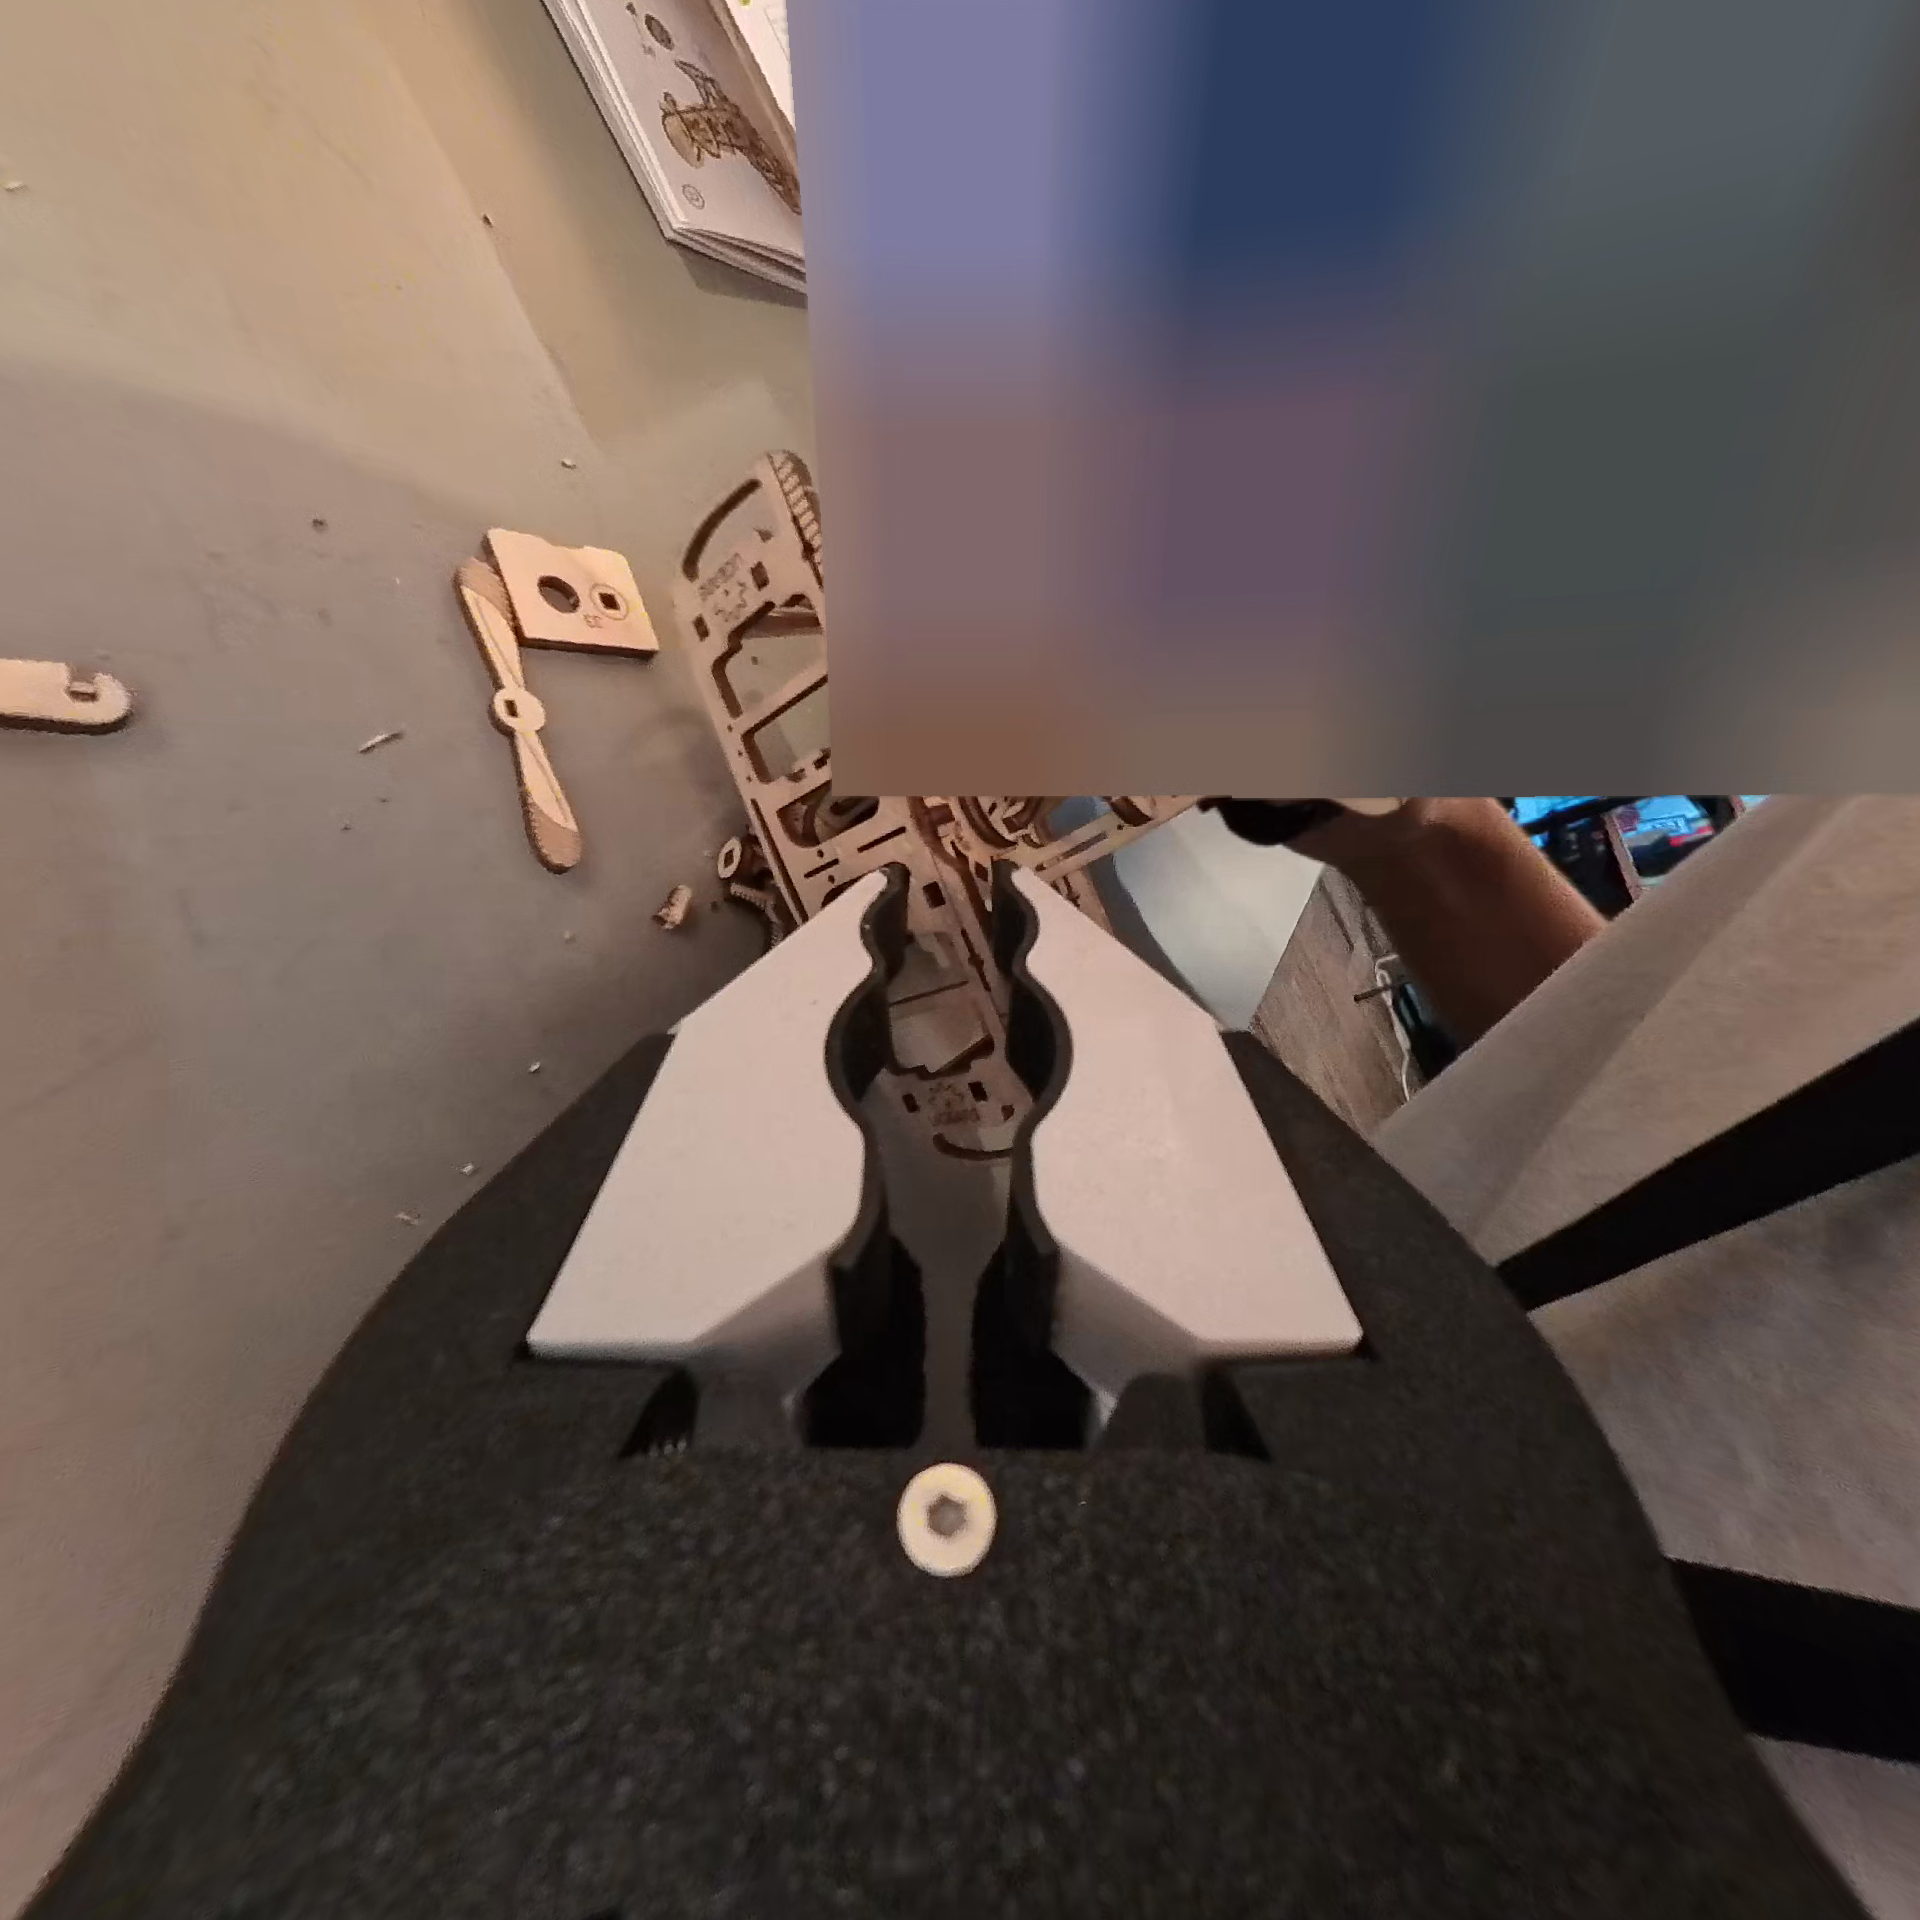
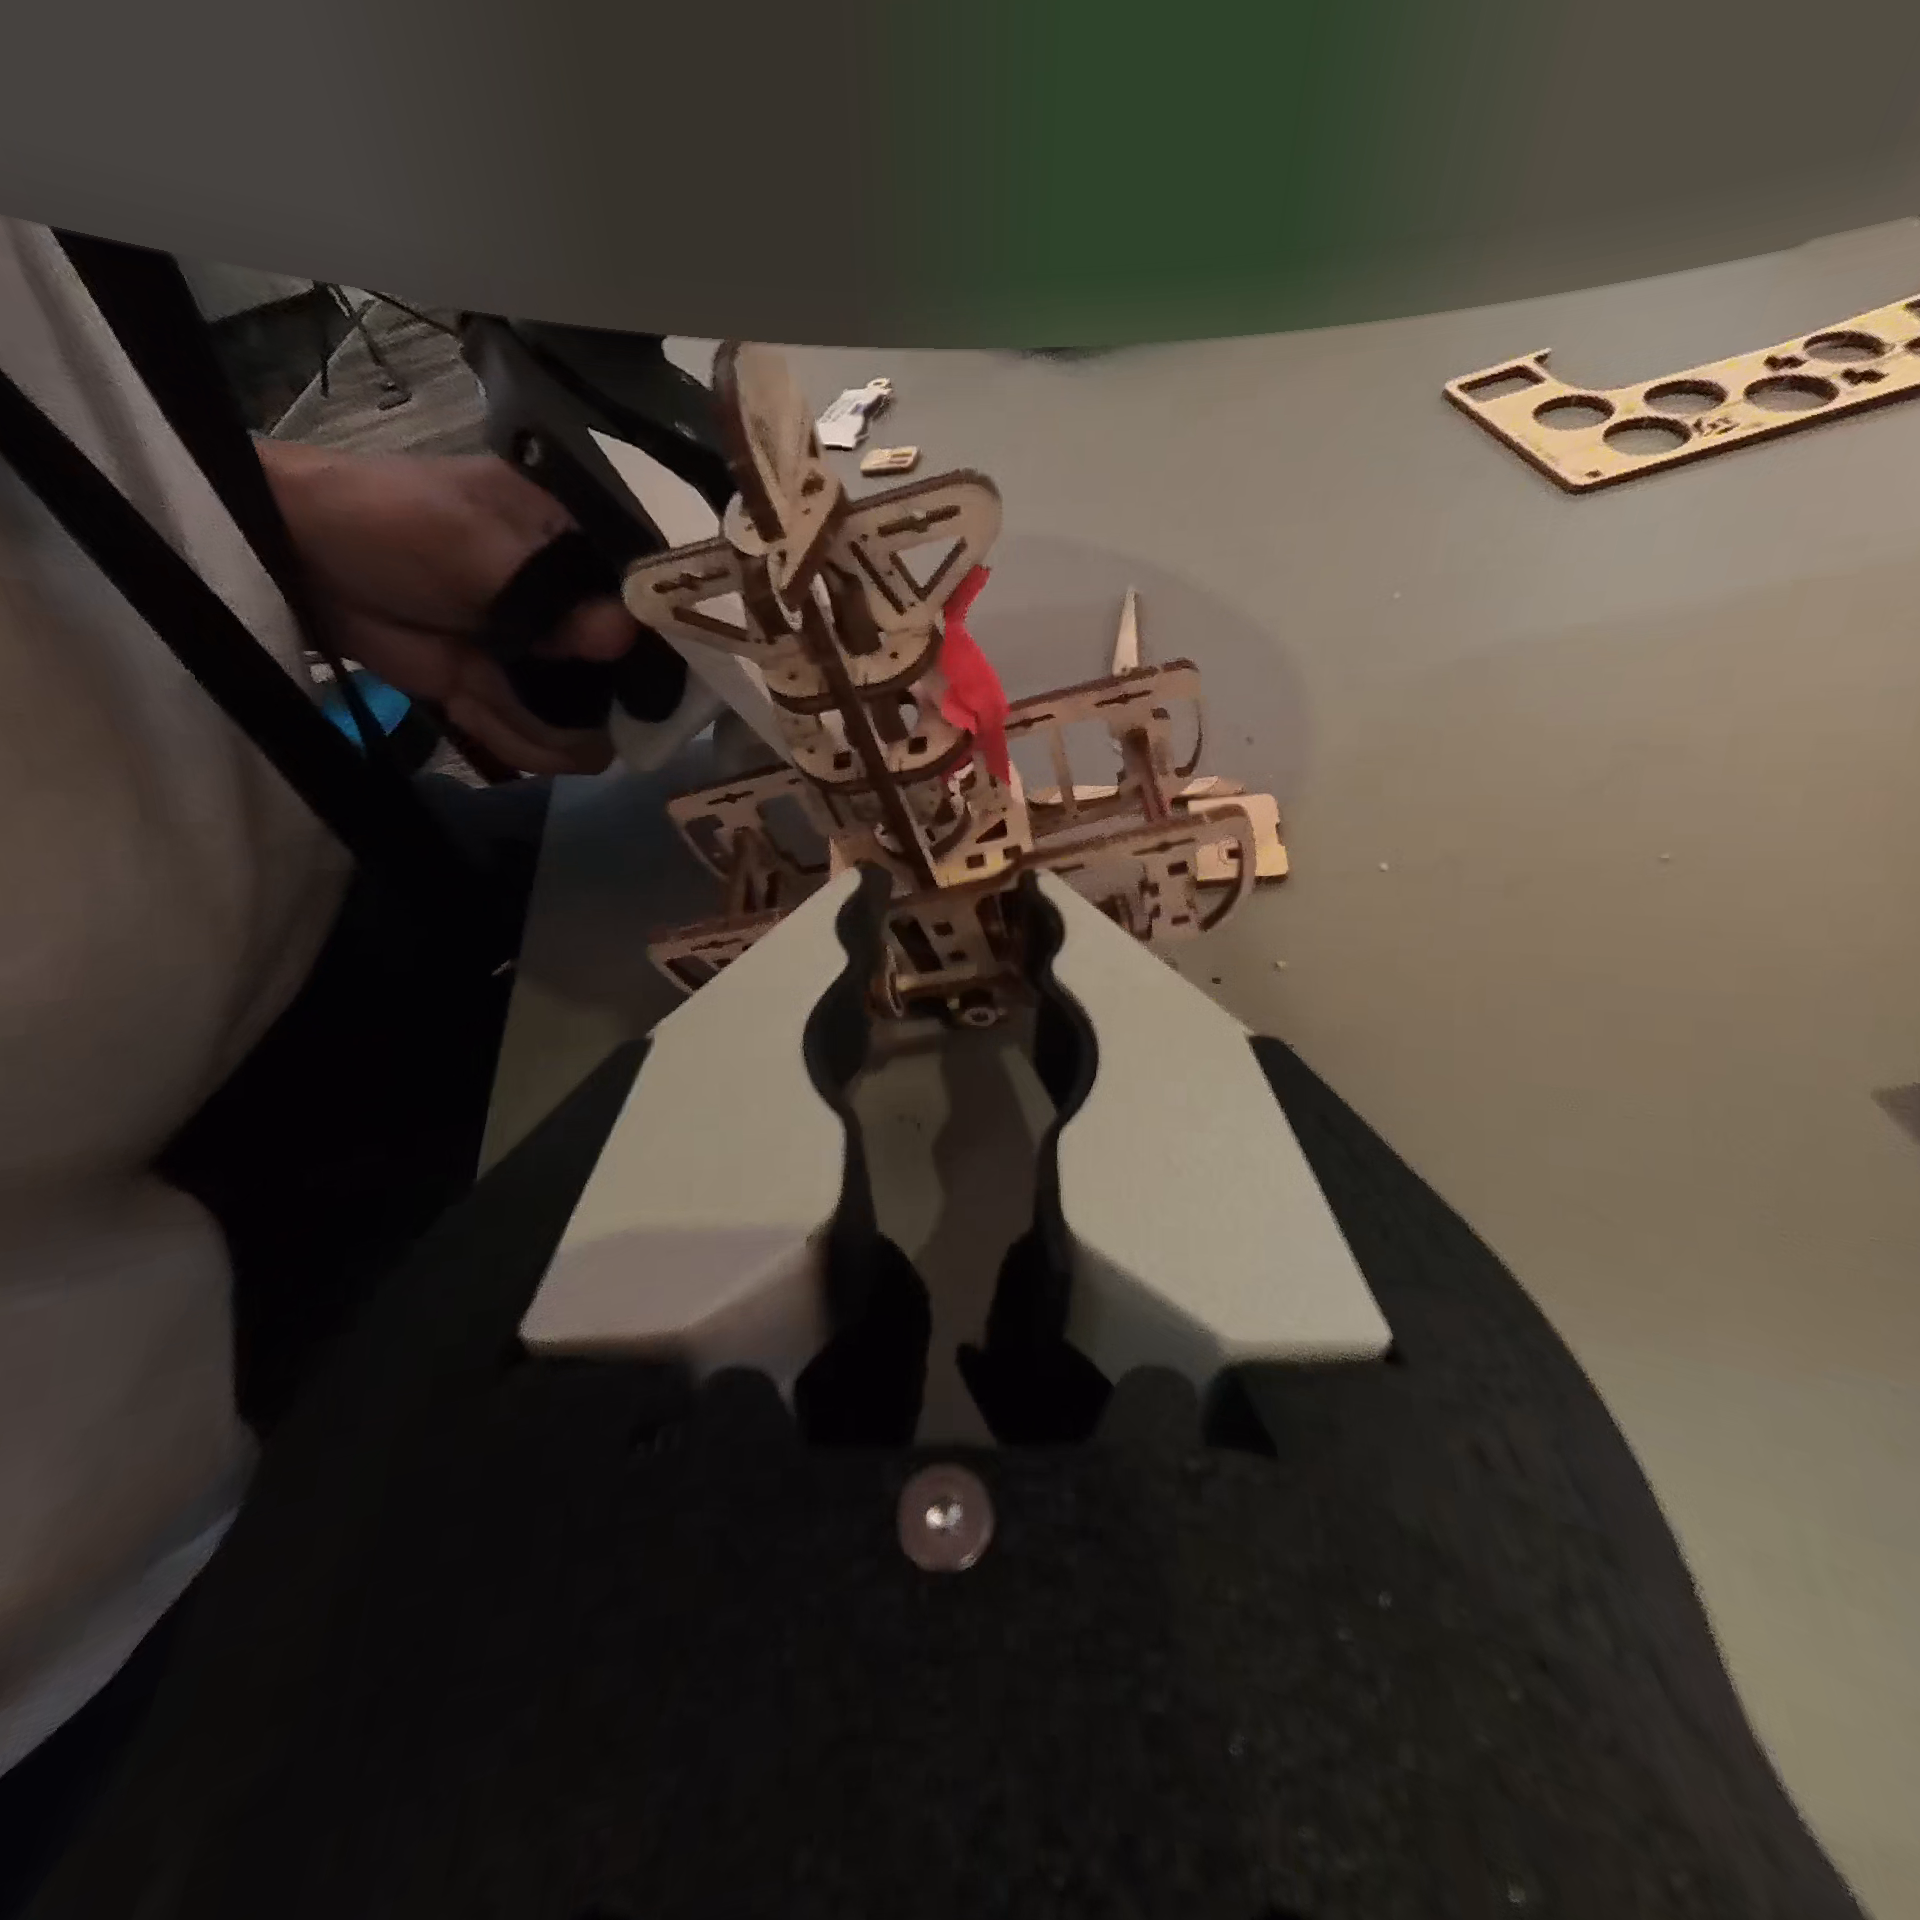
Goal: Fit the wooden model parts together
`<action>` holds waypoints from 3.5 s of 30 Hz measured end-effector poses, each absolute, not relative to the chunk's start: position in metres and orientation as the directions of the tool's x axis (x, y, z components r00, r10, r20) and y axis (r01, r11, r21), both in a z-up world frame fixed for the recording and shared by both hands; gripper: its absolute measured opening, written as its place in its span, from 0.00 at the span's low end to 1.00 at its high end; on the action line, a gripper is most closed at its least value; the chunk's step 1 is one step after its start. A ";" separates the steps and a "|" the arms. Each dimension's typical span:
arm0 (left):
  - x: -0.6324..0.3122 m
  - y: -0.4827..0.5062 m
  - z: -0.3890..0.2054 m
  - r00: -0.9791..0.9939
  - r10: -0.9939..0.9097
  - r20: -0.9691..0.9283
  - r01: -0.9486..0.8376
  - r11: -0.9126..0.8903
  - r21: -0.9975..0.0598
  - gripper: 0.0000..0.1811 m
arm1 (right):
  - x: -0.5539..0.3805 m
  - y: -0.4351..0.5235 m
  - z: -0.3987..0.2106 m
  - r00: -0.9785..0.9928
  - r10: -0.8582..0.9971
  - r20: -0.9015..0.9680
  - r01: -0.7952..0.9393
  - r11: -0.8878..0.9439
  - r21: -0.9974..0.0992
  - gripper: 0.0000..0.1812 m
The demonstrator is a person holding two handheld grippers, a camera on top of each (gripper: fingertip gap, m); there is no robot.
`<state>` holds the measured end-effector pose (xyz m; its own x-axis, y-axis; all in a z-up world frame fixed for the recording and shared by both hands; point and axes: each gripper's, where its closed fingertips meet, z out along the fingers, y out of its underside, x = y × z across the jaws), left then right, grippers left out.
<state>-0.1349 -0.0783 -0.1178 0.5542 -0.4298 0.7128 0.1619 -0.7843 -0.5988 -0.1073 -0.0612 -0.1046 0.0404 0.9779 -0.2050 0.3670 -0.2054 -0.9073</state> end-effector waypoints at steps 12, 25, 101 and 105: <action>-0.133 -0.076 -0.119 0.515 -0.422 0.746 0.161 -0.808 -0.567 0.07 | -0.117 -0.053 -0.091 0.078 0.996 -0.050 0.272 -0.070 -0.960 0.00; -0.134 -0.069 -0.116 0.461 -0.362 0.810 0.206 -0.844 -0.495 0.07 | -0.119 -0.047 -0.113 0.118 0.990 -0.078 0.375 -0.117 -0.920 0.00; -0.104 -0.107 -0.049 0.703 -0.671 -0.236 -0.389 -0.085 -0.917 0.31 | -0.039 -0.062 -0.095 0.197 0.678 -0.708 0.142 -0.735 -0.664 0.30; -0.135 -0.079 -0.094 0.720 -0.689 0.079 -0.276 -0.389 -0.879 0.31 | -0.030 -0.061 -0.102 0.213 0.567 -0.795 0.162 -0.823 -0.544 0.30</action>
<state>-0.1346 -0.0791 -0.0935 0.7205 -0.6890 0.0787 -0.2758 -0.3888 -0.8790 -0.0304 -0.0614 -0.1017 0.2127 0.5675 -0.7955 0.1618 -0.8233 -0.5441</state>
